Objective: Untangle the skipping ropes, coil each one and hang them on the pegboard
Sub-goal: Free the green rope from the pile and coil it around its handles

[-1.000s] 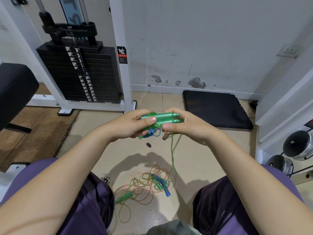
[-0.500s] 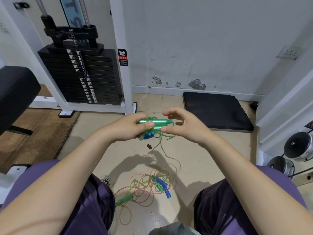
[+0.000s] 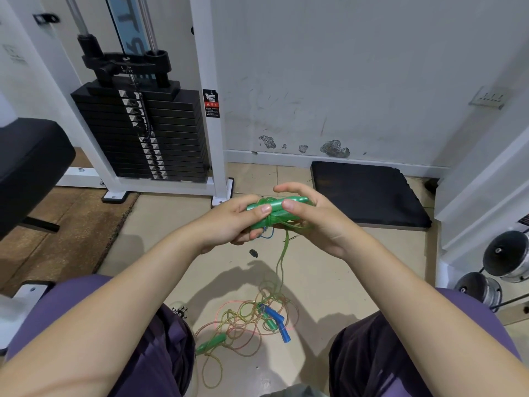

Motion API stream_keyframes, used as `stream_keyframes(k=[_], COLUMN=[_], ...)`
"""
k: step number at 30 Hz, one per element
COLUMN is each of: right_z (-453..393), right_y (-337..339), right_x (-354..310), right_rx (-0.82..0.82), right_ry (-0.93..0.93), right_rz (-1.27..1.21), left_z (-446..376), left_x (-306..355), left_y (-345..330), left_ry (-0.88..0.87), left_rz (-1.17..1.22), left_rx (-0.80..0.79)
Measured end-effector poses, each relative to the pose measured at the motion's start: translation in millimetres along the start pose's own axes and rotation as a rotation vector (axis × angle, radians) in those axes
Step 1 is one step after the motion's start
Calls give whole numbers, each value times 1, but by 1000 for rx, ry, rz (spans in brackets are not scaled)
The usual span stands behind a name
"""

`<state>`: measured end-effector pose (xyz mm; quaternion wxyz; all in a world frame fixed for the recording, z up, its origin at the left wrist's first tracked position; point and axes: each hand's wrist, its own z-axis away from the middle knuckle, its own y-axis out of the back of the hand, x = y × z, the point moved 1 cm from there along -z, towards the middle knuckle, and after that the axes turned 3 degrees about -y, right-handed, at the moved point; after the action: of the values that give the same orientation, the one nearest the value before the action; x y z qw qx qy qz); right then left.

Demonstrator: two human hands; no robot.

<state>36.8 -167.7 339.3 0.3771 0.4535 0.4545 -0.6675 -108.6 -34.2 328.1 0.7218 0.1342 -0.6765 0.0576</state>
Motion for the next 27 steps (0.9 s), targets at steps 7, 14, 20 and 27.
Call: stream_keyframes(k=[7, 14, 20, 27], right_z=[0, 0, 4, 17], right_y=[-7, -14, -30, -21], right_x=[8, 17, 8, -16], right_rx=[-66, 16, 157, 288], right_ry=[-9, -67, 97, 333], right_rz=[29, 323, 841, 1010], left_z=[-2, -6, -10, -13], left_x=[6, 1, 0, -3], left_y=[-4, -5, 6, 8], left_ry=[-76, -86, -72, 43], left_rz=[88, -130, -437, -757], left_rx=[211, 470, 700, 522])
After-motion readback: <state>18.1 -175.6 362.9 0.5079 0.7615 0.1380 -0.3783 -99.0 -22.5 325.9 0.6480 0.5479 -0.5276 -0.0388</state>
